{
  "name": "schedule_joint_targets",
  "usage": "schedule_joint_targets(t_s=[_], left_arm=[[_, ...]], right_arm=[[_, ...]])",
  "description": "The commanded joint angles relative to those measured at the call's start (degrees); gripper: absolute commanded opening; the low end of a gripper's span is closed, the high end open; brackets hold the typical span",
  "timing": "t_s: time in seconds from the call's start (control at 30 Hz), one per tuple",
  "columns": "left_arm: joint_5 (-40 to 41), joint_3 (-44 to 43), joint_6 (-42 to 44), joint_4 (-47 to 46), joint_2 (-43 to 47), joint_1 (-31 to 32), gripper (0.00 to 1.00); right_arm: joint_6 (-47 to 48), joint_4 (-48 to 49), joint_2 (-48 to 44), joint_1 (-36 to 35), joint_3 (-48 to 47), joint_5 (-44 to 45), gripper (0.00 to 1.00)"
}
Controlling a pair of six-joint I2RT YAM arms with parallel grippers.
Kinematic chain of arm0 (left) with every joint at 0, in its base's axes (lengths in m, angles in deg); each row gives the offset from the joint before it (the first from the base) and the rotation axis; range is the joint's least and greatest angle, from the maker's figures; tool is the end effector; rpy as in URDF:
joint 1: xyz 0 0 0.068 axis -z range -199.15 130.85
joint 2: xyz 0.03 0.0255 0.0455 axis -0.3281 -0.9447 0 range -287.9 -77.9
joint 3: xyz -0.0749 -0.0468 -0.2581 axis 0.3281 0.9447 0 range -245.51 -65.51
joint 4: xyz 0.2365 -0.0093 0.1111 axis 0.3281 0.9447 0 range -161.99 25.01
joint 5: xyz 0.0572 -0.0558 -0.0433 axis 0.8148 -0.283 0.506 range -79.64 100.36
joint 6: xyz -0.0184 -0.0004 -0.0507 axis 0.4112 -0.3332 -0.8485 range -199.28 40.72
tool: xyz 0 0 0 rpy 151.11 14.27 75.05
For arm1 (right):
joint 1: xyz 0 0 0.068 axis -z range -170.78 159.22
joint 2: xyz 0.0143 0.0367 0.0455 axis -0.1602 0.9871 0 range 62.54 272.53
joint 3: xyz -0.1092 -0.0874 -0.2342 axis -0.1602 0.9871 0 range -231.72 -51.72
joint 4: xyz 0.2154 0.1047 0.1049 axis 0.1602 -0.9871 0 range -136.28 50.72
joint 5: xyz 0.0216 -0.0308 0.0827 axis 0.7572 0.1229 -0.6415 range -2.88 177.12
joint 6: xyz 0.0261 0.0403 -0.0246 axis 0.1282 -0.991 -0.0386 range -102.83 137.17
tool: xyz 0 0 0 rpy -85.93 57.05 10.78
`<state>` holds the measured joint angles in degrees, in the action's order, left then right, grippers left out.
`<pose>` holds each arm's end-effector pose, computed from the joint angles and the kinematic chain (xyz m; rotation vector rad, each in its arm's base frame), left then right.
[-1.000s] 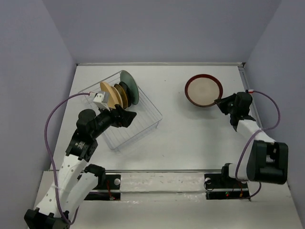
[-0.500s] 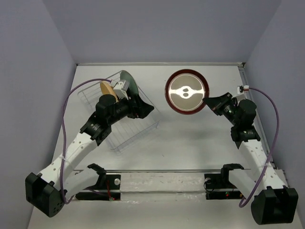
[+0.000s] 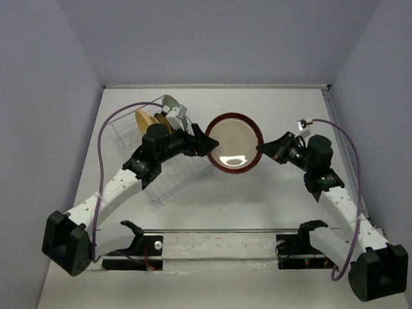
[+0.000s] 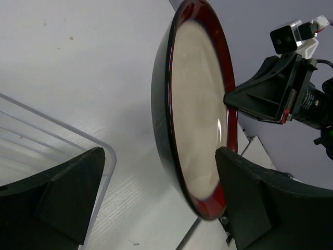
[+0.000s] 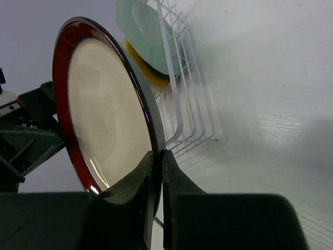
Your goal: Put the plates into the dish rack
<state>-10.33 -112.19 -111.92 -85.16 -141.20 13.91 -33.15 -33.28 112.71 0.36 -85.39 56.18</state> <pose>0.2114 -0.1526 0.3302 0.3048 1.7344 -1.1526 0.2004 0.0499 0.2851 0.2561 1.8759 1.2016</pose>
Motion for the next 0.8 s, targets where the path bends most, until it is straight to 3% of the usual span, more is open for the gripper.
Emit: schedule_joint_targets(t_s=[0.0,0.1,0.13,0.23,0.33,0.4,0.47,0.5,0.57,0.77], left_arm=[[-0.15,-1.58,0.21,-5.20,-0.15,0.60,0.96],[0.12,-0.88,0.91,-5.38,0.81,0.52,0.65],[0.21,-0.35,1.09,-5.64,1.25,0.52,0.47],[0.12,0.09,1.79,-5.64,2.92,0.43,0.20],[-1.62,0.53,2.06,-5.55,3.89,0.08,0.06],[-3.73,0.53,2.06,-5.55,4.25,-0.27,0.05],[-6.10,0.45,2.06,-5.64,4.60,-0.80,0.05],[-6.99,0.36,2.06,-5.73,4.77,-1.06,0.05],[-8.75,0.09,1.62,-6.34,5.47,-1.50,0.05],[-15.43,-2.27,1.97,-4.95,7.23,-4.31,0.05]], right_arm=[[-1.88,10.52,0.01,-4.75,-3.24,-3.16,0.07],[-0.74,11.31,1.59,-6.87,-3.68,-3.25,0.07],[-0.04,11.40,2.03,-7.48,-3.86,-3.42,0.07],[0.49,12.80,3.79,-8.01,-3.68,-5.08,0.07],[1.54,14.38,5.55,-8.01,-3.68,-7.90,0.07],[2.33,15.27,6.60,-8.01,-3.60,-9.74,0.10],[3.39,16.76,9.40,-8.01,-3.77,-13.78,0.26],[3.39,17.98,9.42,-8.01,-3.60,-15.62,0.26],[3.13,21.24,11.78,-8.54,-3.33,-19.85,0.40],[4.80,23.53,14.60,-10.73,-3.94,-23.73,0.55]])
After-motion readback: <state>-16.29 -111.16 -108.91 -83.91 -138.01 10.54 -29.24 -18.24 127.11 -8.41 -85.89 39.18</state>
